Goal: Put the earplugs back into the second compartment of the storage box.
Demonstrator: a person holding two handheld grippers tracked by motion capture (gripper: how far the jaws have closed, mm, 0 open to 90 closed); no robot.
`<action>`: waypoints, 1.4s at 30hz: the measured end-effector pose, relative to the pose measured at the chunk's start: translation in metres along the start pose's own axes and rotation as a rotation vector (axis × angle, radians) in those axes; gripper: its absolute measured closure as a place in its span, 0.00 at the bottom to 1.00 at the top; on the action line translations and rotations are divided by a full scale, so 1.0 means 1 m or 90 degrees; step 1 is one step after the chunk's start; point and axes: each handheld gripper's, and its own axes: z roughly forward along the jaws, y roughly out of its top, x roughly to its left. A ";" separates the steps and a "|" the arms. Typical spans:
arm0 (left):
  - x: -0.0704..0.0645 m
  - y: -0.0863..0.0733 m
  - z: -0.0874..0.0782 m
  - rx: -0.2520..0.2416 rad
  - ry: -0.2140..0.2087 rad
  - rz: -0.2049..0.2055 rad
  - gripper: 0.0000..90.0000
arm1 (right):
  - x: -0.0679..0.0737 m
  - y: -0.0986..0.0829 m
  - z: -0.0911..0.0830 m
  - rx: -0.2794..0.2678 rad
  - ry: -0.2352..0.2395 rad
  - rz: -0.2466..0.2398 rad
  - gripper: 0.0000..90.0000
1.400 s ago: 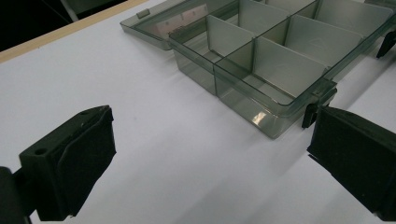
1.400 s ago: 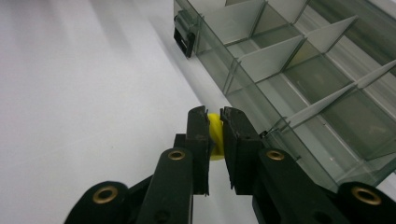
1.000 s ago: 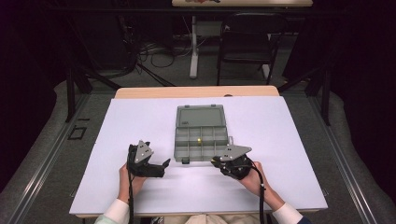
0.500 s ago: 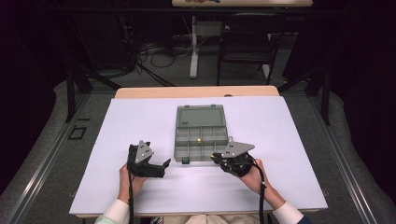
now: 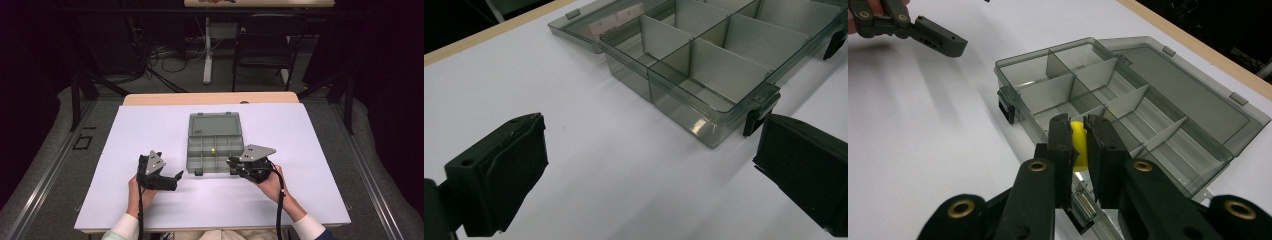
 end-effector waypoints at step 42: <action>0.001 0.000 0.001 0.000 -0.001 -0.001 0.00 | -0.022 0.039 0.023 -0.013 -0.026 -0.019 0.90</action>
